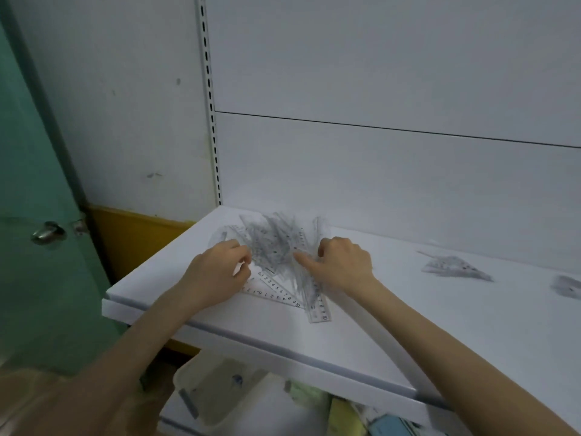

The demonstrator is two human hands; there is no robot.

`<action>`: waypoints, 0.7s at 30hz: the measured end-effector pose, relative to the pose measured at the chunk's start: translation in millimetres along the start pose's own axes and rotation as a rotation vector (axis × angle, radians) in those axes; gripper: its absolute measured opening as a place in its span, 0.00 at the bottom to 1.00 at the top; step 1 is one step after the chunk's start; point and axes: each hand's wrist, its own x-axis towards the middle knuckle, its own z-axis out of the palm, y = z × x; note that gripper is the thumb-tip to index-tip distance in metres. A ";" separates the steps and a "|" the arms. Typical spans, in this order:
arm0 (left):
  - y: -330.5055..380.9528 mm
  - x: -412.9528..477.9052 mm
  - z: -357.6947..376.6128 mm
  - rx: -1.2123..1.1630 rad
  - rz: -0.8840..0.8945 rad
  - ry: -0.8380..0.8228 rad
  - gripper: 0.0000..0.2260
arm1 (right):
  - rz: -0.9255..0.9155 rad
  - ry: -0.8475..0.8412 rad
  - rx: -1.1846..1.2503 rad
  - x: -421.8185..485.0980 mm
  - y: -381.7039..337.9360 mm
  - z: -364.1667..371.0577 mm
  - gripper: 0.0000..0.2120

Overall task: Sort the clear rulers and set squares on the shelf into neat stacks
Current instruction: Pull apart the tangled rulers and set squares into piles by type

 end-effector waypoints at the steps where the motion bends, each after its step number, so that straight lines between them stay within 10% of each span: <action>1: -2.3 7.2 2.6 -0.016 0.023 0.008 0.07 | 0.016 -0.013 -0.035 2.0 -5.7 0.8 0.32; 17: -0.6 69.8 23.1 -0.348 0.331 -0.247 0.21 | 0.187 0.106 0.625 4.3 -16.1 8.7 0.09; 21: 8.4 71.5 21.1 -0.620 0.227 -0.250 0.08 | 0.106 0.144 0.731 -0.6 -18.0 4.2 0.06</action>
